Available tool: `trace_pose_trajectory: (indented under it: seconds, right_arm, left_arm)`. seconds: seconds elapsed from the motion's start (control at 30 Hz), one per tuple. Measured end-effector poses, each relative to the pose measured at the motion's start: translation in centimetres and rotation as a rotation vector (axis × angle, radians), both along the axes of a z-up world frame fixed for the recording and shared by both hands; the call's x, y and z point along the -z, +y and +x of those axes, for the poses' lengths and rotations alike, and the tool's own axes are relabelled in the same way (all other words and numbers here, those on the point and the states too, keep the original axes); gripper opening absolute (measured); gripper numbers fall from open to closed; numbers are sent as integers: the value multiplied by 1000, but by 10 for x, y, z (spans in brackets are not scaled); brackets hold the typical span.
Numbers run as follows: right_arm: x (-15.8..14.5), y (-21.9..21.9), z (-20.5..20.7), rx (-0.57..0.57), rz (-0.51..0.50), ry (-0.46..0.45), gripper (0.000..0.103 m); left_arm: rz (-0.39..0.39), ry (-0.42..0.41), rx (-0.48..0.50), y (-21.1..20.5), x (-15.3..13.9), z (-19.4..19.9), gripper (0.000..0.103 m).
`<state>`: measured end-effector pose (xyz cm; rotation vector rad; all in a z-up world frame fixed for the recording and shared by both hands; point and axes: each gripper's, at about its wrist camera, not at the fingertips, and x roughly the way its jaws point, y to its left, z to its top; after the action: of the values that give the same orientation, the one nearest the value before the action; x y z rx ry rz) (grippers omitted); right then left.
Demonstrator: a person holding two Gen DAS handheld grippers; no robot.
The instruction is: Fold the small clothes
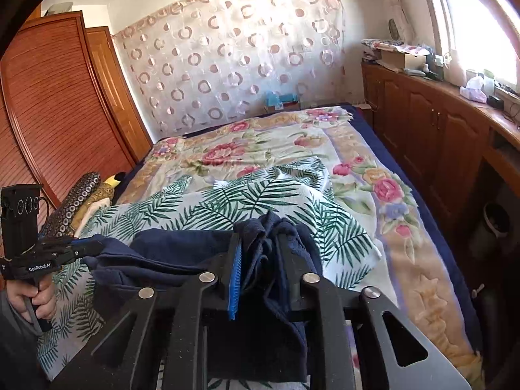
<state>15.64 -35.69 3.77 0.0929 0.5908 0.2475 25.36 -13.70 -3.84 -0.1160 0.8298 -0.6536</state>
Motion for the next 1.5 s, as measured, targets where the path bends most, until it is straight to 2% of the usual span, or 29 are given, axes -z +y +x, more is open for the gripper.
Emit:
trace_pose_trajectory:
  seconds: [0.13,0.23,0.4,0.43,0.47,0.53,0.67,0.77,0.93,1.1,1.13,1.17,1.23,1.3,1.37,1.5]
  right_arm:
    - [-18,-1,-16,29,-63,-51,34]
    - [-22,-6,-31,33,-84,-66,34]
    - [-3,-11,-44,-3,-110,3,34]
    - [2,-9,-43,-11,-119,20,34]
    - [6,-6,-43,-17,-131,37,34]
    - [10,2,-40,-41,-144,56,34]
    - [3,15,-30,-66,-156,61,35]
    - [-2,15,-20,-87,-161,65,37]
    - [-2,14,0,-125,-169,75,42]
    - [14,14,37,-182,-157,173,42]
    - [12,13,40,-194,-143,172,34]
    - [9,10,42,-206,-123,166,21]
    - [2,5,41,-199,-95,131,13]
    - [-1,-4,37,-136,-79,83,11]
    - [0,-9,36,-39,-99,83,10]
    - [6,-14,34,5,-91,106,10]
  left_arm:
    - [5,-6,15,-3,-3,4,16]
    - [-5,-11,24,-1,-4,4,16]
    - [-22,-22,41,7,-7,-3,20]
    - [-15,-29,39,9,-7,-4,28]
    - [5,-54,20,10,-9,-6,40]
    - [24,-79,4,14,-9,-6,46]
    - [52,-63,-7,22,-2,-1,67]
    - [48,-43,12,24,2,0,76]
    - [71,-37,32,20,9,-2,77]
    - [95,-10,45,23,22,-5,77]
    - [99,-5,45,23,24,-5,77]
    - [102,4,43,24,26,-5,77]
    - [104,10,41,23,27,-3,77]
    - [102,1,42,20,25,-2,77]
    - [106,-14,50,14,21,1,77]
    - [120,-28,73,1,21,11,77]
